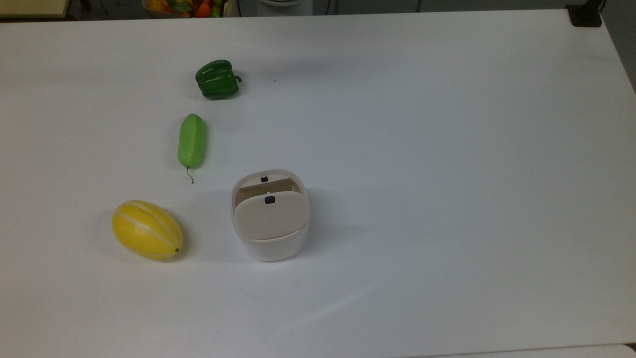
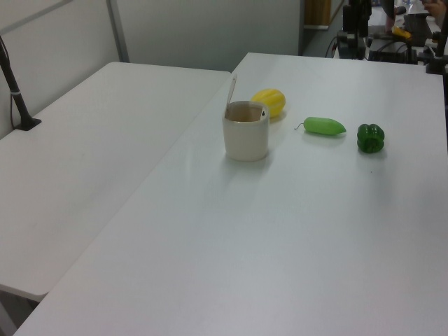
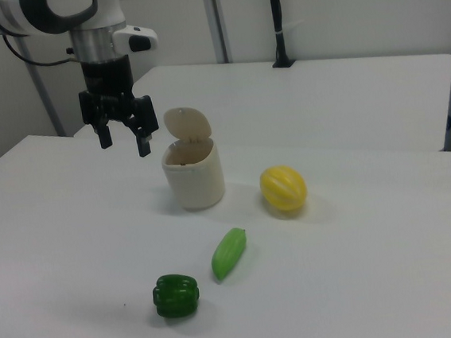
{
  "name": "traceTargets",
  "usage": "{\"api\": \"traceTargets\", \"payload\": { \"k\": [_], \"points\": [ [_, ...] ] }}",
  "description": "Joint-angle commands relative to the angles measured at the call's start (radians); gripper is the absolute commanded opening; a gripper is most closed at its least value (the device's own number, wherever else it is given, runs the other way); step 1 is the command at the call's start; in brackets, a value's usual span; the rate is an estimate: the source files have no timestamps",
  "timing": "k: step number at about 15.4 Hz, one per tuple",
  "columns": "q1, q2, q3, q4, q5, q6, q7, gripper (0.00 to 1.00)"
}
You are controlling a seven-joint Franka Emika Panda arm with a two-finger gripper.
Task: Close garbage bin
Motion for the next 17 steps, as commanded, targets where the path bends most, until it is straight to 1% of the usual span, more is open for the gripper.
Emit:
{"api": "traceTargets", "payload": {
  "k": [1, 4, 6, 12, 13, 15, 16, 17],
  "points": [
    [0.01, -0.031, -0.003, -0.026, -0.009, -0.05, 0.008, 1.0],
    [0.019, -0.013, 0.003, -0.026, -0.021, -0.049, 0.016, 1.0],
    [0.023, 0.015, 0.008, -0.026, -0.049, -0.04, 0.007, 1.0],
    [0.016, 0.02, 0.008, -0.009, -0.038, -0.035, 0.005, 1.0],
    [0.017, 0.021, 0.008, -0.009, -0.035, -0.034, 0.005, 0.93],
    [0.022, 0.047, 0.008, -0.008, -0.035, -0.022, 0.005, 0.73],
    [0.022, 0.055, 0.01, -0.006, -0.032, -0.002, 0.005, 0.6],
    [0.022, 0.055, 0.01, -0.005, -0.023, 0.029, 0.008, 0.44]
  ]
}}
